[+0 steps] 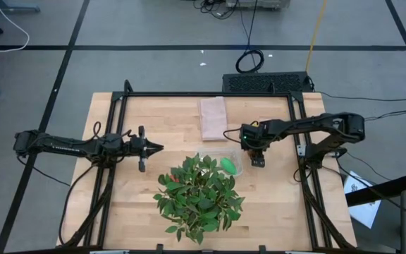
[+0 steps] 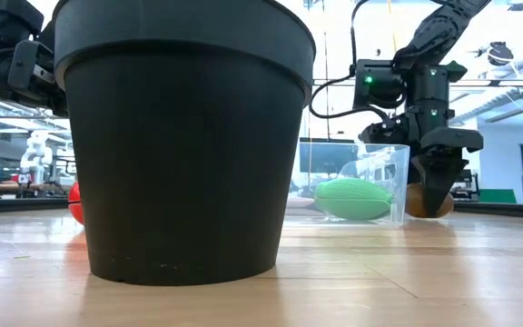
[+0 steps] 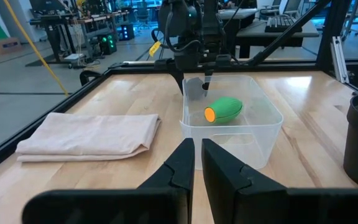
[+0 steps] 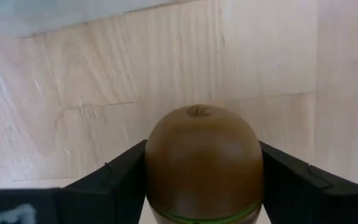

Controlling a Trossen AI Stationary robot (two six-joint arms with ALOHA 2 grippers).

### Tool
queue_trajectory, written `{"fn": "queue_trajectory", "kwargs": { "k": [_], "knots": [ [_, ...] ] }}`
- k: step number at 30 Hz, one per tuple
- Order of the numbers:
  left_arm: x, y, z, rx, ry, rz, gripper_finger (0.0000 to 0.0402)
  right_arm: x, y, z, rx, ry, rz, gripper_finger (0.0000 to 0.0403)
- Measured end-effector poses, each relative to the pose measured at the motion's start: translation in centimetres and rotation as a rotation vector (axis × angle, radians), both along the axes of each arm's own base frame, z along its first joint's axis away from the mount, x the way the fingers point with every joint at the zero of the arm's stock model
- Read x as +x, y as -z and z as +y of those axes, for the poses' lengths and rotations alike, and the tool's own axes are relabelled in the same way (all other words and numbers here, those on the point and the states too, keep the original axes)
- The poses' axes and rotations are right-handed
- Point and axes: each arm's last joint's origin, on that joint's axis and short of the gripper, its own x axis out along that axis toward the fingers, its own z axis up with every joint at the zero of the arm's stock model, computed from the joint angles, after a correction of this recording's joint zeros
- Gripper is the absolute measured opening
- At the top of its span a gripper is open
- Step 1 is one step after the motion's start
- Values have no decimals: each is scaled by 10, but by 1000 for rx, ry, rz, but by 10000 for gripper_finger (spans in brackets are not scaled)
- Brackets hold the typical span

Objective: Pick and placing Produce into tupperware
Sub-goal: Put the kiwi into the transparent bin

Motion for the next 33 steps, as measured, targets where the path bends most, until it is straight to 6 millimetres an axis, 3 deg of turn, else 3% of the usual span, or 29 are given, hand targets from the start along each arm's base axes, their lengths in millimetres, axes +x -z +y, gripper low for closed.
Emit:
{"fn": "queue_trajectory", "kwargs": {
  "k": [10,26,33],
  "knots": [
    [0,0,0,0,1,-2,31,-7,-29,2,-19,-3,-115,238],
    [0,0,0,0,0,-3,31,-43,-112,24,31,-23,-622,244],
    [0,0,0,-2,0,-3,31,-63,-136,29,9,-31,-787,235]
  ]
}}
